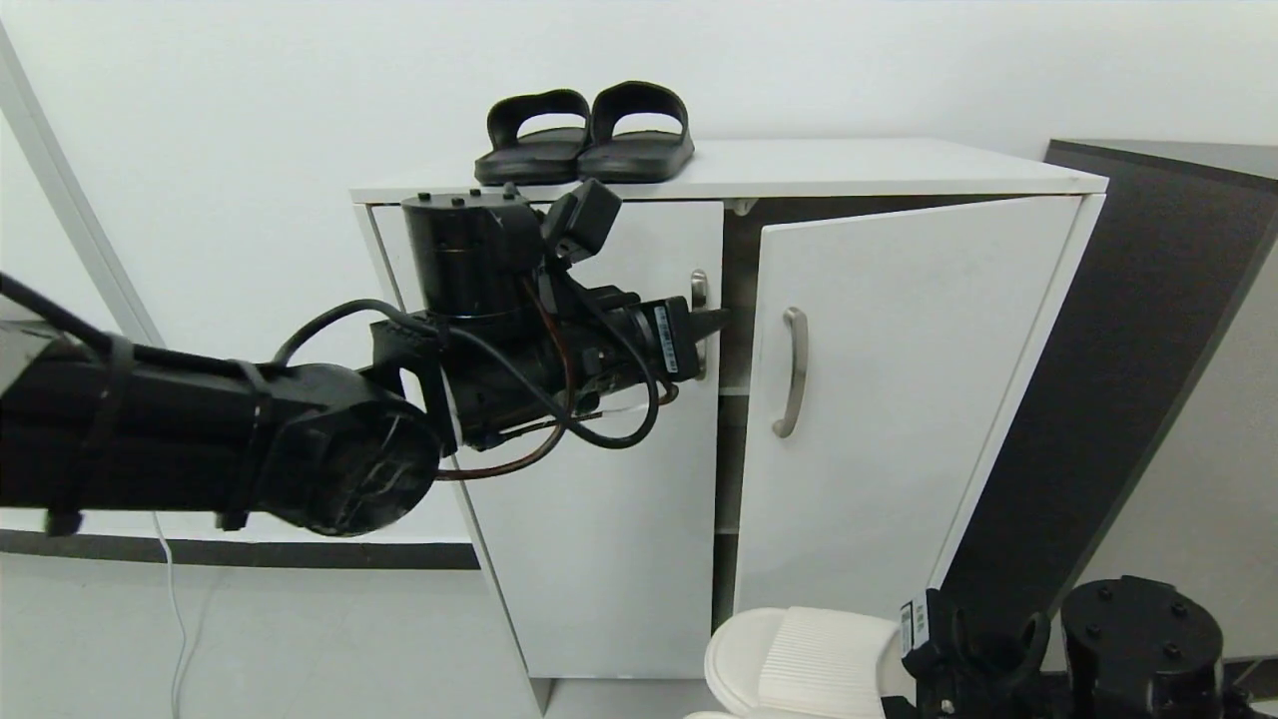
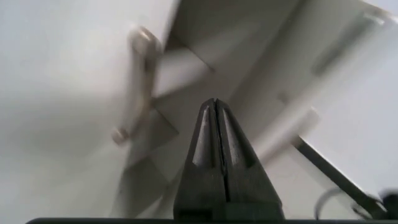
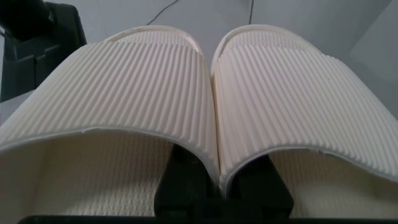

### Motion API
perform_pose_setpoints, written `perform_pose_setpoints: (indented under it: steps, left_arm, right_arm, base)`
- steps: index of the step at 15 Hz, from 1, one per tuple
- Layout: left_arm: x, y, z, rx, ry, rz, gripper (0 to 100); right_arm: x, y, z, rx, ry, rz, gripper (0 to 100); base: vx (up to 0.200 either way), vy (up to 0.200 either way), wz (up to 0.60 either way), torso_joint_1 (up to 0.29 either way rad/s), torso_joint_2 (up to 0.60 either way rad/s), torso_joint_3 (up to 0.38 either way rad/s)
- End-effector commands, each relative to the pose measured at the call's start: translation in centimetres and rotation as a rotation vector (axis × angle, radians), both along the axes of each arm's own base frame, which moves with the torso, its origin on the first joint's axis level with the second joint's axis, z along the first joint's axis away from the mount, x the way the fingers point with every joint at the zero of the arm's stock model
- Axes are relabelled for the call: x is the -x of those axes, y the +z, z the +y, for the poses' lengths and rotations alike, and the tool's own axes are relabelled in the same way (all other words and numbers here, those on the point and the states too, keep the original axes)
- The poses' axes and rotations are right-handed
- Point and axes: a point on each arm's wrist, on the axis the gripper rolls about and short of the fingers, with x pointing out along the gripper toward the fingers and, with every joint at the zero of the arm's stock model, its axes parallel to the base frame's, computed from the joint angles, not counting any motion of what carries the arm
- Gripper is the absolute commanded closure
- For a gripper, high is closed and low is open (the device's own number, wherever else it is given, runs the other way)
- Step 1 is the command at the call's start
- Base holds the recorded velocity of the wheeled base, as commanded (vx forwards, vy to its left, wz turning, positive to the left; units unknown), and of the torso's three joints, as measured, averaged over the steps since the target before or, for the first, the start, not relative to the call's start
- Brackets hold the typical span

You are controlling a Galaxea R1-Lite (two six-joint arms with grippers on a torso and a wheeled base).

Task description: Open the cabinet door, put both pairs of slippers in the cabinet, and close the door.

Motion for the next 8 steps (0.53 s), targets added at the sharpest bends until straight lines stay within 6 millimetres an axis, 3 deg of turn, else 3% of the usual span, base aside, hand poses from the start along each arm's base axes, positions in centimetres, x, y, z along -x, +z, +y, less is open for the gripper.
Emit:
perform_pose_setpoints:
  steps: [1, 8]
  left_arm:
    - [-2.2, -1.2, -1.3, -0.006, 0.006, 0.016, 100]
    - [-3.2, -1.4, -2.1, 0.022, 0.008, 0.006, 100]
  right_arm:
    - [0.1, -0.3, 0.1, 0.009, 0.009, 0.008, 100]
    - [0.0, -1.1, 0.5, 0.034, 0.017, 0.033, 100]
  base:
    - [0.000, 0.000, 0.00, 0.000, 0.00, 0.000]
    - [0.000, 0.000, 0.00, 0.000, 0.00, 0.000]
